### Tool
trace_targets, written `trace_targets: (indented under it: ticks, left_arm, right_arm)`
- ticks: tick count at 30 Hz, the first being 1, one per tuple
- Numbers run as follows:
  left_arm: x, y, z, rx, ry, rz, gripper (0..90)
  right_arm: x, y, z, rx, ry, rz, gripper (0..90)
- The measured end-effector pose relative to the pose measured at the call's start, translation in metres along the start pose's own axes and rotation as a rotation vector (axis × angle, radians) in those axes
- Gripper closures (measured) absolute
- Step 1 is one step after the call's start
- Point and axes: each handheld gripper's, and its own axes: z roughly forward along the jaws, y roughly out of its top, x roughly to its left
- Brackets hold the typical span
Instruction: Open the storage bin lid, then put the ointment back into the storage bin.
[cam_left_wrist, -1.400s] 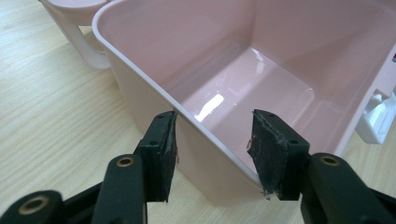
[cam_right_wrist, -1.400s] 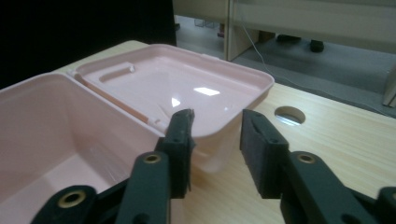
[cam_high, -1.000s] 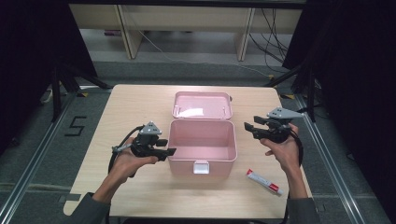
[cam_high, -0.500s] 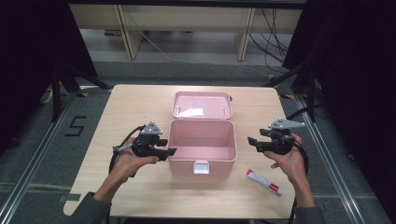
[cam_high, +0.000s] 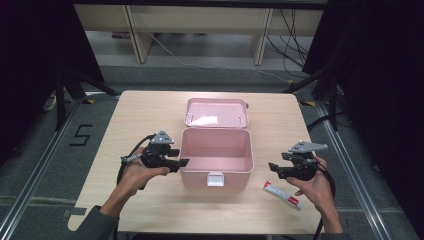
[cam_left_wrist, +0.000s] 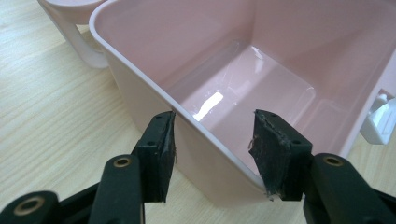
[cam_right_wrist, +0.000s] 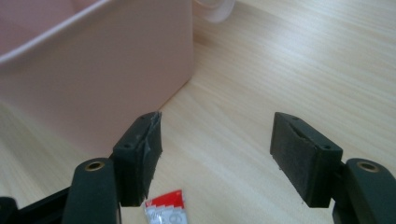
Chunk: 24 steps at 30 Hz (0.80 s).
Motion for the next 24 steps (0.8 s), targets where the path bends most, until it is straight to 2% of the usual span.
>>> trace_targets:
  ticks: [1,2,4,5,6,7,8,10,12,13,14,15,16,18,19,20,21,22,24]
  left_arm:
    - [0.0,0.0,0.0,-0.001,0.0,0.0,48.6]
    - [0.0,0.0,0.0,0.0,0.002,0.001,48.6]
    - [0.0,0.0,0.0,0.002,-0.001,0.002,48.6]
    - [0.0,0.0,0.0,0.002,-0.001,0.002,48.6]
    - [0.0,0.0,0.0,0.001,-0.001,0.002,48.6]
    - [0.0,0.0,0.0,0.001,-0.001,0.001,48.6]
    - [0.0,0.0,0.0,0.001,-0.001,0.001,48.6]
    - [0.0,0.0,0.0,0.001,0.001,0.002,48.7]
    - [0.0,0.0,0.0,0.002,0.001,0.002,48.6]
    - [0.0,0.0,0.0,0.002,0.001,0.002,48.6]
    - [0.0,0.0,0.0,0.002,0.001,0.002,48.6]
    - [0.0,0.0,0.0,0.002,0.0,0.002,48.5]
    - [0.0,0.0,0.0,0.002,0.001,0.002,48.5]
    - [0.0,0.0,0.0,0.003,0.001,0.004,48.6]
    - [0.0,0.0,0.0,0.002,-0.002,0.002,48.5]
    - [0.0,0.0,0.001,0.0,-0.003,0.0,48.4]
    - [0.0,-0.001,0.001,-0.001,-0.001,-0.004,48.4]
    - [-0.001,-0.001,0.001,-0.001,-0.001,-0.002,48.4]
    - [-0.001,-0.001,0.0,-0.004,-0.004,-0.002,48.5]
  right_arm:
    - [0.0,-0.002,0.0,0.005,-0.001,-0.009,35.0]
    - [0.001,-0.003,-0.001,0.014,0.001,0.011,35.0]
    - [0.001,-0.007,-0.001,0.025,-0.01,-0.025,34.9]
    - [0.003,-0.008,-0.001,0.039,-0.005,-0.003,34.6]
    - [0.005,-0.008,-0.002,0.058,-0.01,-0.003,34.2]
    - [0.004,-0.009,-0.002,0.069,-0.001,-0.029,33.5]
    - [0.004,-0.011,-0.001,0.071,-0.008,-0.037,33.3]
    - [0.008,-0.013,-0.002,0.093,-0.008,-0.021,33.0]
    - [0.009,-0.013,-0.004,0.113,-0.007,-0.053,32.4]
    - [0.011,-0.015,-0.002,0.087,-0.006,-0.048,32.3]
    - [0.013,-0.015,-0.005,0.11,0.0,-0.025,32.1]
    - [0.013,-0.015,-0.007,0.136,0.007,-0.033,31.9]
    - [0.012,-0.016,-0.006,0.131,0.009,-0.066,31.3]
    - [0.016,-0.016,-0.008,0.177,0.018,-0.037,29.4]
    - [0.015,-0.017,-0.006,0.182,0.012,-0.073,30.7]
    - [0.017,-0.017,-0.007,0.207,0.017,-0.082,35.2]
    - [0.018,-0.019,-0.005,0.215,0.013,-0.127,35.6]
    - [0.02,-0.018,-0.005,0.245,0.021,-0.14,34.8]
    - [0.021,-0.02,-0.003,0.244,0.016,-0.178,34.4]
